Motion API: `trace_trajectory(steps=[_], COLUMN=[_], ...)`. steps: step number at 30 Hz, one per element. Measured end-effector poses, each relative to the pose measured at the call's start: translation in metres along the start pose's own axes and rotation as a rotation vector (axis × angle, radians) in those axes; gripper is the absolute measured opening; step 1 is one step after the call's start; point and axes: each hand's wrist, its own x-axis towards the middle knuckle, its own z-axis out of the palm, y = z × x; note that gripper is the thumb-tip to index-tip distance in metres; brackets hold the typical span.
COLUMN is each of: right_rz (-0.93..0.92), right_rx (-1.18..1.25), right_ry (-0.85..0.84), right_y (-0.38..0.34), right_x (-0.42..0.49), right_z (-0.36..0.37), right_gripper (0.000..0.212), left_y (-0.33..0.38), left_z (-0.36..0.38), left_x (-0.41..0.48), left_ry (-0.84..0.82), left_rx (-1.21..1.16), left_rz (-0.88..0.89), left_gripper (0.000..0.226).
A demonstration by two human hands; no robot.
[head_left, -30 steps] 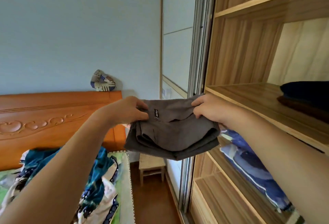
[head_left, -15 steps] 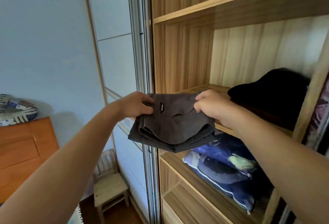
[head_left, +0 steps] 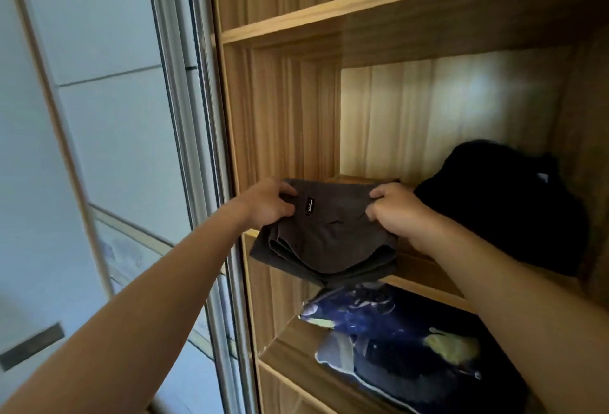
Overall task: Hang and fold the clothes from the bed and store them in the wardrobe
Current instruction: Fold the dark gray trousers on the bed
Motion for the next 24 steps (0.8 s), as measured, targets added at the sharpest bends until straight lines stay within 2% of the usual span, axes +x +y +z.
trace_trajectory(steps=[6, 9, 12, 14, 16, 19, 20, 22, 24], right_rz=[0.039, 0.074, 0.113, 0.137, 0.081, 0.037, 0.052, 0.051, 0.027], right_rx=[-0.076, -0.124, -0.308, -0.558, -0.768, -0.741, -0.743, -0.806, -0.823], right_ry=[0.084, 0.107, 0.104, 0.043, -0.033, -0.303, -0.388, -0.45, -0.422], right_y=[-0.003, -0.003, -0.002, 0.004, 0.012, 0.009, 0.007, 0.007, 0.007], right_x=[0.07, 0.097, 0.117, 0.119, 0.115, 0.102, 0.1, 0.102, 0.109], right_z=[0.019, 0.02, 0.024, 0.034, 0.045, 0.053, 0.054, 0.057, 0.062], right_gripper=[0.021, 0.029, 0.031, 0.04, 0.055, 0.086, 0.09, 0.086, 0.077], left_y=[-0.014, -0.015, -0.019, -0.024, -0.029, -0.034, -0.035, -0.037, -0.036], left_z=[-0.004, -0.005, 0.0, 0.01, 0.015, 0.01, 0.007, 0.009, 0.017], left_x=[0.089, 0.124, 0.147, 0.15, 0.147, 0.137, 0.135, 0.134, 0.139], left_ry=[-0.013, 0.022, 0.032, -0.044, -0.179, -0.463, -0.545, -0.603, -0.559], left_rx=[0.192, 0.242, 0.352, 0.463, 0.542, 0.542, 0.562, 0.637, 0.699], left_rz=[0.09, 0.122, 0.166, 0.186, 0.184, 0.18, 0.166, 0.133, 0.117], left_gripper=[0.046, 0.047, 0.046, 0.041, 0.041, 0.071, 0.08, 0.087, 0.082])
